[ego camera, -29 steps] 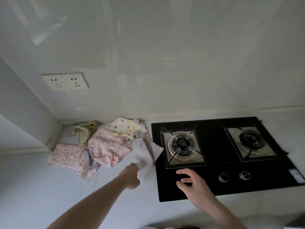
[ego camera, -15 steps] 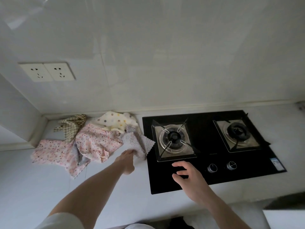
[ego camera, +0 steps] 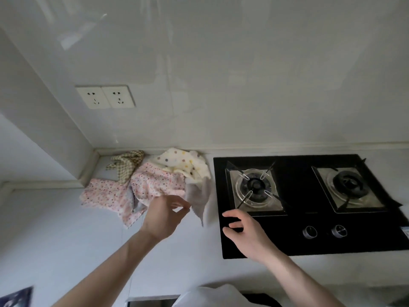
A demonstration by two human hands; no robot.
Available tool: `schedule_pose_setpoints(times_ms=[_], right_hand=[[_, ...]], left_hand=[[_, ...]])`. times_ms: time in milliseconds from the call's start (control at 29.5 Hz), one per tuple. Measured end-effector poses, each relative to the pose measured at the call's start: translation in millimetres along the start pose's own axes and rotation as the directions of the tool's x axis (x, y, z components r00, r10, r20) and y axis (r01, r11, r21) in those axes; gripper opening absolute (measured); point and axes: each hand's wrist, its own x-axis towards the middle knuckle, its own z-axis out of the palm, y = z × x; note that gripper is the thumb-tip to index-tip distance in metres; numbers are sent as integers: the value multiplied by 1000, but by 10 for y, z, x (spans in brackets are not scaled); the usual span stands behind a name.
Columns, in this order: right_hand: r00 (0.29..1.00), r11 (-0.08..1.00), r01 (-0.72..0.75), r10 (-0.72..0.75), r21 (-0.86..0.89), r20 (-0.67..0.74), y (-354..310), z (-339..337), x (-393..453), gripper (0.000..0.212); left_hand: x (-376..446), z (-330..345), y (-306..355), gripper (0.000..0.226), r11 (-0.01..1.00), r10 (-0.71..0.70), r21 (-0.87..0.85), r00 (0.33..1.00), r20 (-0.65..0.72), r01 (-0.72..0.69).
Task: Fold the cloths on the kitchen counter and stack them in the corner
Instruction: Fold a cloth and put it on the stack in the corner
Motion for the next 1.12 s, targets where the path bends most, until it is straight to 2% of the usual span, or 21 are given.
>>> schedule_pose_setpoints(times_ms=[204,339,543,746,916,1120], right_hand=[[988,995,104,-104,8,111,-219,337,136,43],[963,990,137,-140,30,230,-340,561,76,43],[947,992,115,-124,47,296,-326,785,34,39],[961,981,151,-174,120,216,-271,788,46,23],[972,977,147,-172,156,159,-325,780,18,36],[988,979,124,-138,161,75,-424,791,72,36]], left_hand=[[-242,-339,297,10,983,-14,-184,1000,19,17],[-382,-485,438,11,986,-14,-164,997,77,27],[-470,-648,554,12,970,-48,-225,979,199,93],[-472,-777,540,20,938,-88,-303,959,270,171],[-460,-777,562,13,916,-82,-360,962,261,176],[-405,-739,603,8,949,-61,-283,964,259,136]])
